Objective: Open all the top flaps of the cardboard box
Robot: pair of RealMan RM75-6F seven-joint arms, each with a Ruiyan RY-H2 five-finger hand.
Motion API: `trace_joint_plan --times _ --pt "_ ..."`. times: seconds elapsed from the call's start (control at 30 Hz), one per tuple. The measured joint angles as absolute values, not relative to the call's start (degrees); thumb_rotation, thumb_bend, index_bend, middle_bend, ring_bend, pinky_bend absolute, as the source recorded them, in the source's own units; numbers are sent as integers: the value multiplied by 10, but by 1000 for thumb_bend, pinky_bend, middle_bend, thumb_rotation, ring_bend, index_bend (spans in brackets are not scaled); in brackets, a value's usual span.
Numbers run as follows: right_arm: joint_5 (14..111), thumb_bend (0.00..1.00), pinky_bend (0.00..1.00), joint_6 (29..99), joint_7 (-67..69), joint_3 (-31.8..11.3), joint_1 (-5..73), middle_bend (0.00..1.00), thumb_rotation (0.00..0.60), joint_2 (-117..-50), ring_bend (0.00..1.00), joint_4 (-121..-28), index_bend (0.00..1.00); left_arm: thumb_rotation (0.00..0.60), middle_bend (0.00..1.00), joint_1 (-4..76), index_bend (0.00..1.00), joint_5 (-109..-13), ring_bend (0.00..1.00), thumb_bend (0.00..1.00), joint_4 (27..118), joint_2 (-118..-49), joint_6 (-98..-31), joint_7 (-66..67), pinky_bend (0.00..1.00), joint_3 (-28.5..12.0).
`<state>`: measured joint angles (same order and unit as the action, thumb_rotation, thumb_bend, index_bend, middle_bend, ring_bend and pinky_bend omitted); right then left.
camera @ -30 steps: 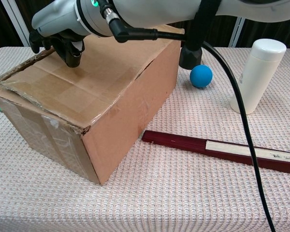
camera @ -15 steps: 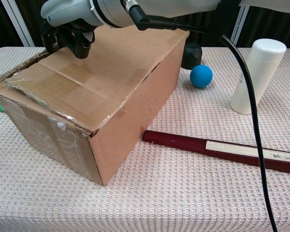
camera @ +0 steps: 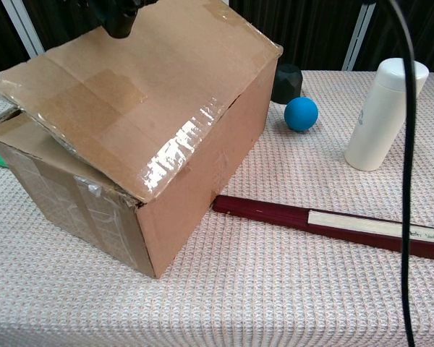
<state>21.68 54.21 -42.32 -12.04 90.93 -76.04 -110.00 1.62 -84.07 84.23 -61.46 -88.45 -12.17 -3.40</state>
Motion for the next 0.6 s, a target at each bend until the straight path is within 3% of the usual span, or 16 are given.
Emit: trace_joint_plan --times 0.17,0.6 --pt "236 1000 0 548 -409 -127 887 470 600 -694 0 -1168 344 480 150 27 125 -845 75 0 858 -609 -877 -117 182 -39" --pt "334 1000 0 535 -349 -129 804 502 600 -531 3 -1300 439 478 150 50 125 -855 75 0 894 -604 -858 -83 182 -44"
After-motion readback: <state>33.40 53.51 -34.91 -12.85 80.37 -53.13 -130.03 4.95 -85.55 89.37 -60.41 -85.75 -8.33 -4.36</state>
